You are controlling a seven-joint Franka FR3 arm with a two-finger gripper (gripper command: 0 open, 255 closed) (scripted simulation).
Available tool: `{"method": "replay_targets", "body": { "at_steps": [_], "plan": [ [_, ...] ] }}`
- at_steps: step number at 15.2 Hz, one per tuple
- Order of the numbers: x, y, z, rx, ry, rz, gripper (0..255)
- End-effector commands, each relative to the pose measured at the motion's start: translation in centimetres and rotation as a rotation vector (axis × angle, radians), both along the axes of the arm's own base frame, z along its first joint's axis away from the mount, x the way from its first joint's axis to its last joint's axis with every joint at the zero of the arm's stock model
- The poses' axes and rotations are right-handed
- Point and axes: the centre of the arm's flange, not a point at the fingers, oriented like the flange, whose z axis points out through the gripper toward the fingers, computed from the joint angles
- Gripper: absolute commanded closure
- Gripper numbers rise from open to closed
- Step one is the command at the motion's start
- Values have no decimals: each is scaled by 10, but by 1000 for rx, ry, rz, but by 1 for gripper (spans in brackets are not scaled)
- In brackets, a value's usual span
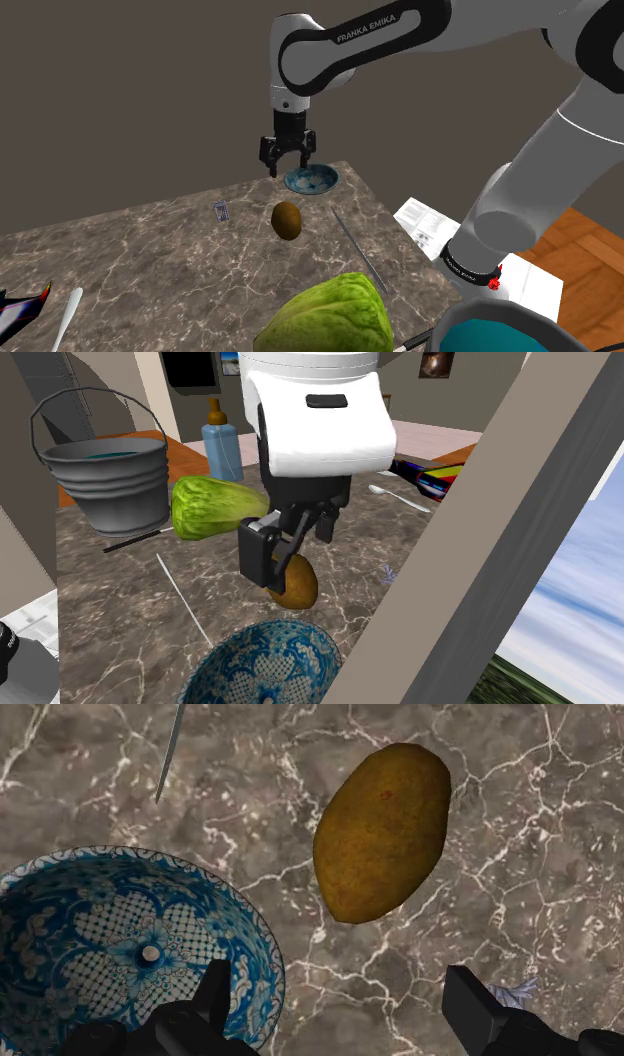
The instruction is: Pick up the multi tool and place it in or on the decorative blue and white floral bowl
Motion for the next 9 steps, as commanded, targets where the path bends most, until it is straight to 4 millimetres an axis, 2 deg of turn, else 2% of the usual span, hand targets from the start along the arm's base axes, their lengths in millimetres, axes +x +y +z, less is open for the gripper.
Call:
{"method": "replay_targets", "body": {
  "at_steps": [1,9],
  "plan": [
    [18,17,-9,10,1,-13,0],
    [84,83,-47,46,4,-57,0]
  ]
}}
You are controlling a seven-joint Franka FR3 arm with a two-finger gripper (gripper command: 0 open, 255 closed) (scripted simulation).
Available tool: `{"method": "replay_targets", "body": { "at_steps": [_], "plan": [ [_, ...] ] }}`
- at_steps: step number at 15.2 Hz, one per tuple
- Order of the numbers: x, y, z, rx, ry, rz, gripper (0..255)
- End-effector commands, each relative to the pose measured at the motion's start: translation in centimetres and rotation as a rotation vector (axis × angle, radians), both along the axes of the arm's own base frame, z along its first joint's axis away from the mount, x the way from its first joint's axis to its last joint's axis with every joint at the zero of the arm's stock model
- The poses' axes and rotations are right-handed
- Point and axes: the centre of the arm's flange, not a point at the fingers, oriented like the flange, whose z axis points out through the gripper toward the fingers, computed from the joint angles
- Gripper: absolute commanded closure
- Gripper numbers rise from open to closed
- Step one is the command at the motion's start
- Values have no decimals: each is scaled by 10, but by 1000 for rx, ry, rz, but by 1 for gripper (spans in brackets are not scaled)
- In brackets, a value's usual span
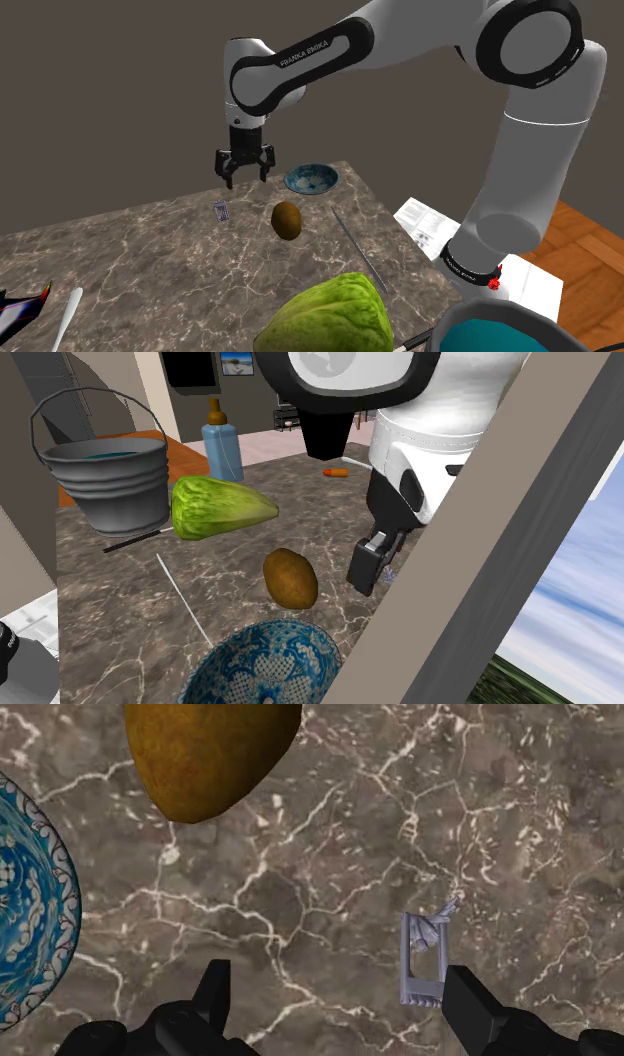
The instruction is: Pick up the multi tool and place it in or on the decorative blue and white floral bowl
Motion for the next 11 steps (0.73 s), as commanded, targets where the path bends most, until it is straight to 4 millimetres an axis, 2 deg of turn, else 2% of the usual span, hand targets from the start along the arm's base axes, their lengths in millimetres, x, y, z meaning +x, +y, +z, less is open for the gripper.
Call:
{"method": "replay_targets", "body": {
  "at_steps": [1,5,11],
  "plan": [
    [16,17,-8,9,1,-12,0],
    [50,49,-26,27,2,-34,0],
    [50,58,-52,29,3,-36,0]
  ]
}}
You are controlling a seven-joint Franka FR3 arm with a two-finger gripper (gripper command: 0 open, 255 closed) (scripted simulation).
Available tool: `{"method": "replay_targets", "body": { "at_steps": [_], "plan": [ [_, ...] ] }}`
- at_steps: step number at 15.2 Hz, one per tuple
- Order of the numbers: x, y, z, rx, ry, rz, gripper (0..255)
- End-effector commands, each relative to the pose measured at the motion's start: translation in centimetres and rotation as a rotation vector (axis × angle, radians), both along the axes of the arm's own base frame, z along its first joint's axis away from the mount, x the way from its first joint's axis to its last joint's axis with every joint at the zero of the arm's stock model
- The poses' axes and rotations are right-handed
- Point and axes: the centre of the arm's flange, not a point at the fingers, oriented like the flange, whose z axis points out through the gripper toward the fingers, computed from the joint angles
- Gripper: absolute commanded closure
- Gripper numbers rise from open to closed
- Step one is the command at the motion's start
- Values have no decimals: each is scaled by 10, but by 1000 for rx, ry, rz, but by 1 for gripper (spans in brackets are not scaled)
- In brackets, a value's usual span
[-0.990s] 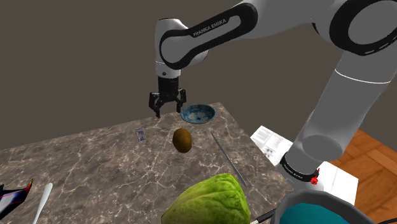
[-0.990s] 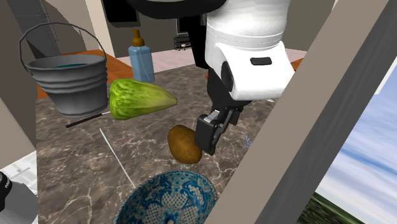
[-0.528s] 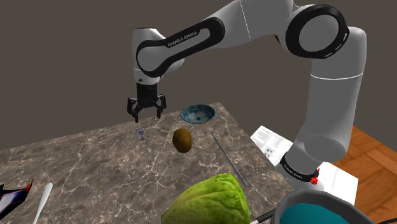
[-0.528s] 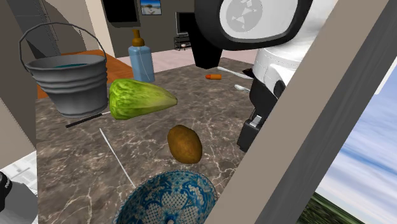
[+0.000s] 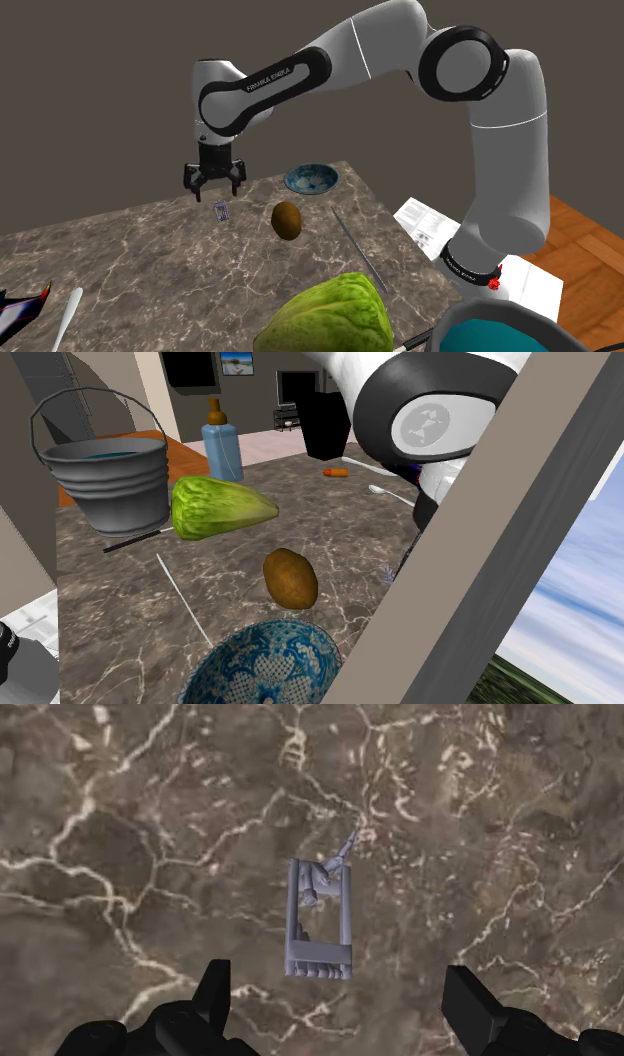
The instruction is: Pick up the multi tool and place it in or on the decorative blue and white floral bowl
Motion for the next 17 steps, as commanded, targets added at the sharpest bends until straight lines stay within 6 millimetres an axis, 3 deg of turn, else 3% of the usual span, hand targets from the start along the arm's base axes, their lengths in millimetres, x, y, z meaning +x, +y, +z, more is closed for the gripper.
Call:
{"method": "replay_targets", "body": {
  "at_steps": [1,2,10,11,17],
  "plan": [
    [2,-3,-18,-1,3,25,0],
    [1,-1,-26,-1,3,25,0],
    [1,-1,-26,-1,3,25,0],
    [1,-1,-26,-1,3,25,255],
    [1,0,-26,-1,3,25,255]
  ]
}}
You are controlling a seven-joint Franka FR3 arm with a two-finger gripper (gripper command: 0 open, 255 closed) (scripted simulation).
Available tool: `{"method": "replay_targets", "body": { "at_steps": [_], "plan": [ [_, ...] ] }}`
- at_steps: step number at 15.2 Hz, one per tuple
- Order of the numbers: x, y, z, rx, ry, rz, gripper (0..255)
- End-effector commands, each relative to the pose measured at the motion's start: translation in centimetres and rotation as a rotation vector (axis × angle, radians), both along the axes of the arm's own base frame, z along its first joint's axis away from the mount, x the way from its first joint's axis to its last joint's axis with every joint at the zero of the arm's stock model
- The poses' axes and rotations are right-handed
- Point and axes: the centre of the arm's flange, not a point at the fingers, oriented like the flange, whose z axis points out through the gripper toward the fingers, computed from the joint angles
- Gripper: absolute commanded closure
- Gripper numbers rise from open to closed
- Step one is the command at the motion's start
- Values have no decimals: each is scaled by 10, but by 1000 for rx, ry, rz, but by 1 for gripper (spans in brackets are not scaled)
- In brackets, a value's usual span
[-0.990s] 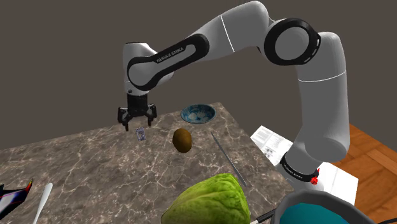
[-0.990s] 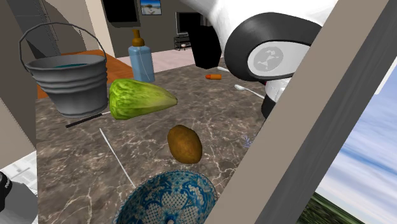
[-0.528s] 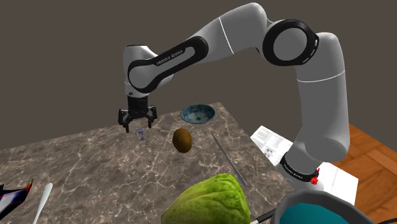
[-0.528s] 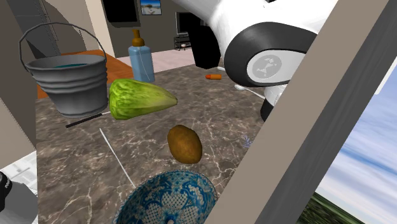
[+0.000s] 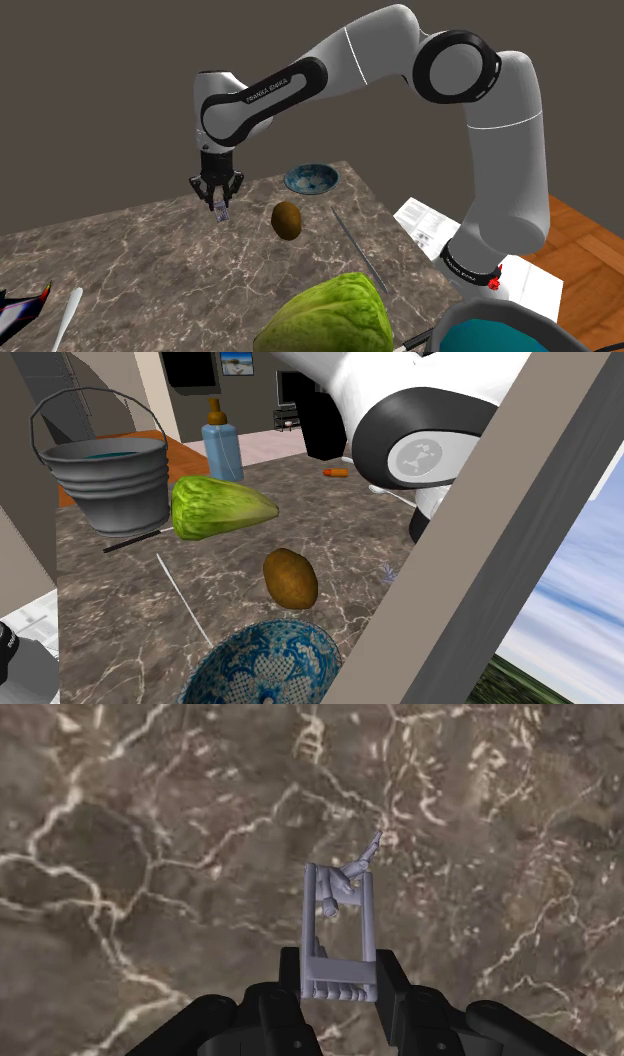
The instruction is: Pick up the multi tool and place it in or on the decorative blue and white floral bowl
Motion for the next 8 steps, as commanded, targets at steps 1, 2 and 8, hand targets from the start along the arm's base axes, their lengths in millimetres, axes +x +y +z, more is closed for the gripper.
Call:
{"method": "replay_targets", "body": {
  "at_steps": [1,2,8],
  "plan": [
    [1,-2,-2,-2,3,-3,255],
    [1,-2,-2,-2,3,-3,255],
    [1,-2,24,-2,3,-3,255]
  ]
}}
